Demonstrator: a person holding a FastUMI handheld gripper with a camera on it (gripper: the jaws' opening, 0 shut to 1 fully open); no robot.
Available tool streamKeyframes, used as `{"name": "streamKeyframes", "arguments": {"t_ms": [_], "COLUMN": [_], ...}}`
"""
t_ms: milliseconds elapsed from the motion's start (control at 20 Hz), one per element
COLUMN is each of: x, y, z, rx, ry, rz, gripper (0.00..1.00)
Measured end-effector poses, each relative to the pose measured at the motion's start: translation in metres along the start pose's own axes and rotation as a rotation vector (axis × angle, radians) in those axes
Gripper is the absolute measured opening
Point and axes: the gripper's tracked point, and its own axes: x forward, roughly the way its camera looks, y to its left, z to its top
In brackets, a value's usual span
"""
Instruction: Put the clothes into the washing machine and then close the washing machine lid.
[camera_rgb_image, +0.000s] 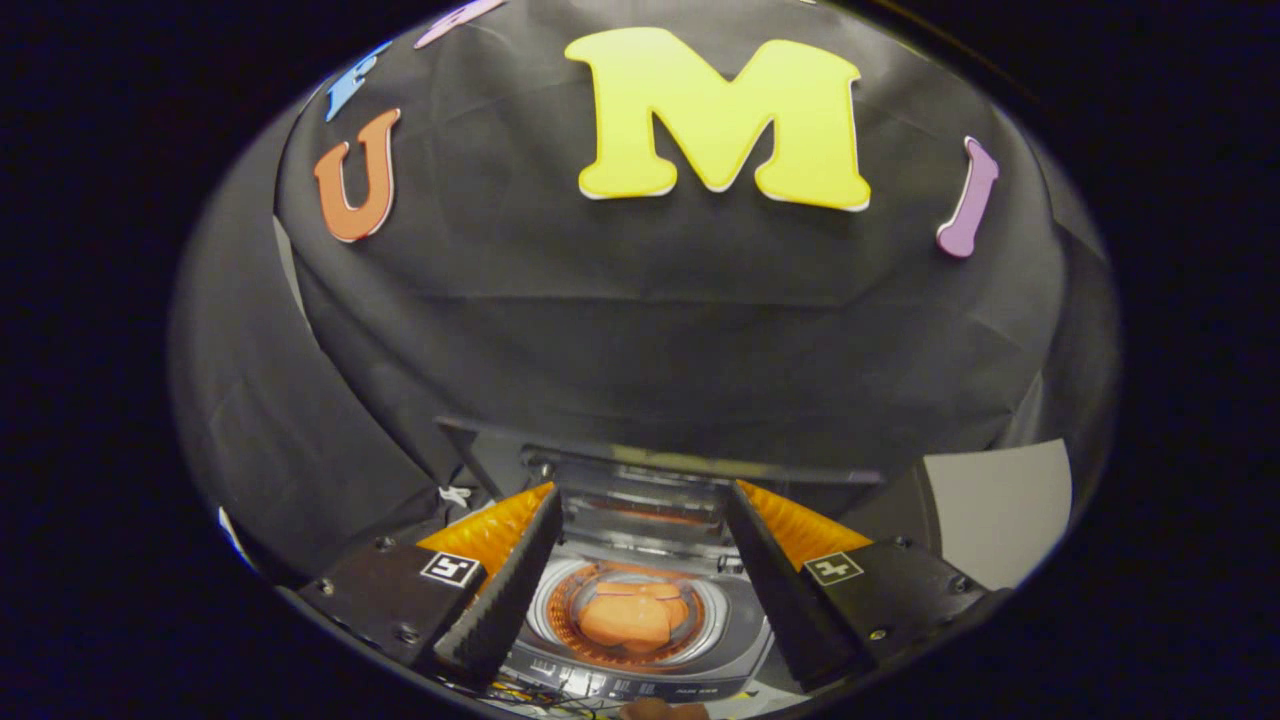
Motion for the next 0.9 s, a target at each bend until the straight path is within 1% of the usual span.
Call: {"name": "streamKeyframes", "arguments": {"t_ms": [150,250,350,550,750,850,900], "x": [0.017,0.032,0.052,0.089,0.109,0.116,0.12], "y": [0.001,-0.002,-0.004,-0.006,-0.009,-0.005,-0.008], "z": [0.019,0.028,0.035,0.029,0.025,0.014,0.021], "rx": [0.0,-0.02,-0.019,0.046,0.12,0.128,0.096], "ry": [-0.011,-0.011,-0.001,0.04,0.071,0.107,0.065], "rz": [-0.006,-0.026,-0.027,-0.021,-0.015,-0.01,-0.018], "gripper": [1.0,1.0,1.0,1.0,1.0,1.0,1.0]}}
